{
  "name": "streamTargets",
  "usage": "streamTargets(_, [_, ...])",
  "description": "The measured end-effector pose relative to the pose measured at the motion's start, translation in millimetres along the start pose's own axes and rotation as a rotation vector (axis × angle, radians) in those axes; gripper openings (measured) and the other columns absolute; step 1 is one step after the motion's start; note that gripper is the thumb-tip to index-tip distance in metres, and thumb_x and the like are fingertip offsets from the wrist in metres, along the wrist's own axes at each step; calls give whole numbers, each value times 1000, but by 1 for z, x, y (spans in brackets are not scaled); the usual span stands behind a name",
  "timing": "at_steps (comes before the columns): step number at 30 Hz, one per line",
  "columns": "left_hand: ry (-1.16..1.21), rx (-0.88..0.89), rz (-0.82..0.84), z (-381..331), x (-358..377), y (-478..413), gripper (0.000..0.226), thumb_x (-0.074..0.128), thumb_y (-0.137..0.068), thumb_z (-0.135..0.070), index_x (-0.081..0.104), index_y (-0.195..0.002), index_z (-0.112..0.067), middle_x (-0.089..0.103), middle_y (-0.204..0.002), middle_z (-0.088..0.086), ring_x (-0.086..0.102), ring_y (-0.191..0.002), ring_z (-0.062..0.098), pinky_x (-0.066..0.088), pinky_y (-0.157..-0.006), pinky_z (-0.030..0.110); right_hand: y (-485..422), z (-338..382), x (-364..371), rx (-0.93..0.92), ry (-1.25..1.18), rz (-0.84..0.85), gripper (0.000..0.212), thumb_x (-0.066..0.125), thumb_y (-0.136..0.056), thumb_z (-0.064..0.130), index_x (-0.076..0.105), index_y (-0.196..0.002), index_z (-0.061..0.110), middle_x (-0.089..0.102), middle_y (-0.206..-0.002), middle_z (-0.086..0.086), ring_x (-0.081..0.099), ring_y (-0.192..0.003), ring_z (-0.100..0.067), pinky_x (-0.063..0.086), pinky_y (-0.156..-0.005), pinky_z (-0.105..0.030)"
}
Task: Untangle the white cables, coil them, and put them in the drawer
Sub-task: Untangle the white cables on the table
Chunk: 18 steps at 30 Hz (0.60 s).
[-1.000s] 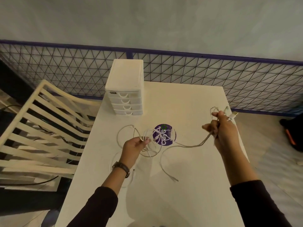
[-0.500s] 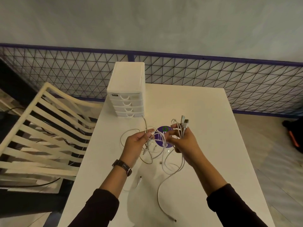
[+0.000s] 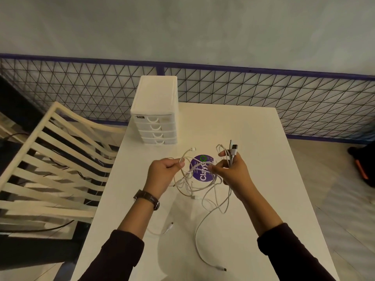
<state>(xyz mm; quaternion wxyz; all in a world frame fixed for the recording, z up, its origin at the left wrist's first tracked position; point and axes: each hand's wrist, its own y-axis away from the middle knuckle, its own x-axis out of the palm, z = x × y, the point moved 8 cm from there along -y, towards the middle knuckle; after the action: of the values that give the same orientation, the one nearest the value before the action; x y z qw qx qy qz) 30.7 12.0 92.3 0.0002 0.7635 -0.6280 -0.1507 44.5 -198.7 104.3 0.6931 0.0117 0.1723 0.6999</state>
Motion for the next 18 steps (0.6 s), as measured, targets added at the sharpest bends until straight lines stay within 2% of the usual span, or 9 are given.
streamTargets(3, [6, -74, -37, 1, -4, -2, 21, 75, -75, -7, 73, -96, -3, 72, -87, 8, 68, -86, 23, 54, -82, 31, -3, -3, 0, -22, 47, -21, 39, 76, -73, 4, 47, -85, 27, 61, -69, -9, 52, -55, -13, 40, -51, -24])
streamTargets(5, [60, -155, -2, 2, -2, -2, 22, 74, -76, -5, 71, -96, 1, 71, -86, 11, 67, -79, 24, 58, -74, 29, -4, -2, 0, -52, 87, -52, 37, 75, -73, 5, 47, -87, 27, 61, -71, -8, 54, -61, -16, 44, -55, -25])
streamTargets(9, [234, -375, 163, 6, 3, 1, 11, 68, -80, -2, 69, -91, 0, 67, -75, 9, 65, -58, 11, 58, -59, 19, -4, 1, -2, -109, 209, -87, 34, 73, -77, 11, 49, -99, 21, 63, -76, -7, 61, -65, -16, 49, -54, -21])
streamTargets(11, [344, -484, 283, 8, 8, 6, 7, 62, -84, -3, 67, -89, -2, 67, -70, 9, 67, -57, 11, 58, -60, 21, -4, 3, -5, -125, 230, -102, 34, 73, -78, 13, 49, -101, 20, 61, -76, -4, 62, -65, -16, 49, -52, -20])
streamTargets(14, [633, -604, 367, 8, 20, 9, 16, 49, -92, -2, 64, -93, 4, 70, -73, 14, 71, -66, 18, 59, -68, 28, -6, 8, -7, -154, 272, -121, 36, 72, -78, 14, 49, -105, 18, 59, -77, 0, 62, -69, -16, 51, -57, -24])
streamTargets(16, [806, -625, 352, 8, 27, 9, 20, 44, -93, 0, 62, -96, 7, 69, -78, 15, 71, -68, 19, 58, -70, 31, -8, 9, -5, -158, 293, -109, 36, 71, -78, 12, 49, -107, 16, 57, -76, 4, 60, -69, -15, 50, -60, -24])
streamTargets(18, [887, -627, 287, 12, 30, 7, 18, 43, -93, 1, 60, -96, 6, 65, -72, 12, 68, -61, 16, 58, -68, 30, -8, 8, -1, -157, 308, -90, 35, 70, -78, 9, 49, -106, 15, 55, -74, 7, 57, -67, -13, 46, -58, -20])
